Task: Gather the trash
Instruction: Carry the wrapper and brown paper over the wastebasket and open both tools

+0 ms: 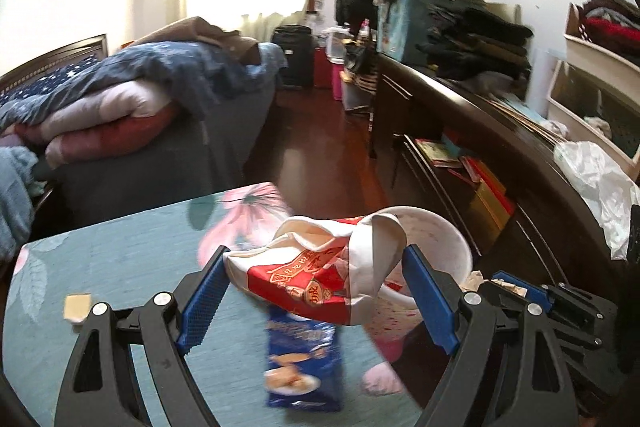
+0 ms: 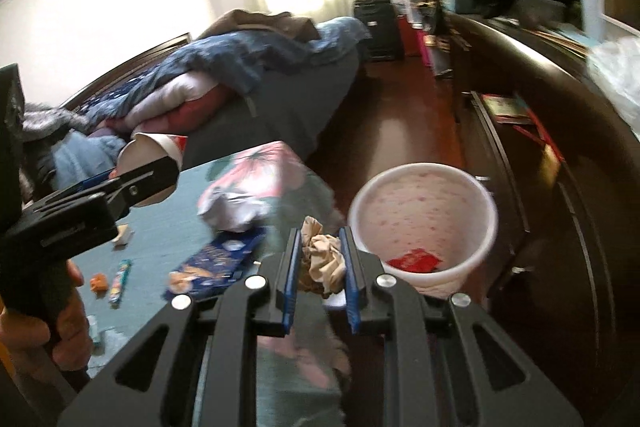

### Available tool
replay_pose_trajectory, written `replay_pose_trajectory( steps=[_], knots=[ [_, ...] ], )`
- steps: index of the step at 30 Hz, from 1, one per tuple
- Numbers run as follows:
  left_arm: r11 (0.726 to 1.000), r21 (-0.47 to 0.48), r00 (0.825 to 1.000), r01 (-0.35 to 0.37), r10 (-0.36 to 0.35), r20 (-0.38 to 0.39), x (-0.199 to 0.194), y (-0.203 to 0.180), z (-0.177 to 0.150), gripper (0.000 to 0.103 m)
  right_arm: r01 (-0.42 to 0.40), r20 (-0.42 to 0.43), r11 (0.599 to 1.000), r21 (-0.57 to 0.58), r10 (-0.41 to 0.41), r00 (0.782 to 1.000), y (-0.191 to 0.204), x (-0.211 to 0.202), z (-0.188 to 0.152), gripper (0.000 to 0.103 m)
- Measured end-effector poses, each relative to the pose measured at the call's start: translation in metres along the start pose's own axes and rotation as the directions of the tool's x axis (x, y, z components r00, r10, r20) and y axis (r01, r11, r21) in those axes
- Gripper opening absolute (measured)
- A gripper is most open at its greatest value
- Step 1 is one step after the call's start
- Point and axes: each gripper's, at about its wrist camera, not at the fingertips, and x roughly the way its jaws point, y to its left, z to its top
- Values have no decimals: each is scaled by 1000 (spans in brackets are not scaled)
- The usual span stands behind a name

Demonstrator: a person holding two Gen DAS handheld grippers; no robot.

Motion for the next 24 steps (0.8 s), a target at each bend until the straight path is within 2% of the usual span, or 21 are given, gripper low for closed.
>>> replay_pose_trajectory(
  steps=[8,14,24],
  knots=[
    [998,49,999,51,-50,-21,30,-40,11,85,104,21,993,62,-106,994,-48,2,-2,22],
    [995,76,997,69,-67,-30,59,-68,22,85,172,27,981,86,-175,984,-74,19,4,22],
    [995,11,990,102,-101,-95,134,-91,44,86,204,7,966,160,-208,978,-119,74,21,22]
  ],
)
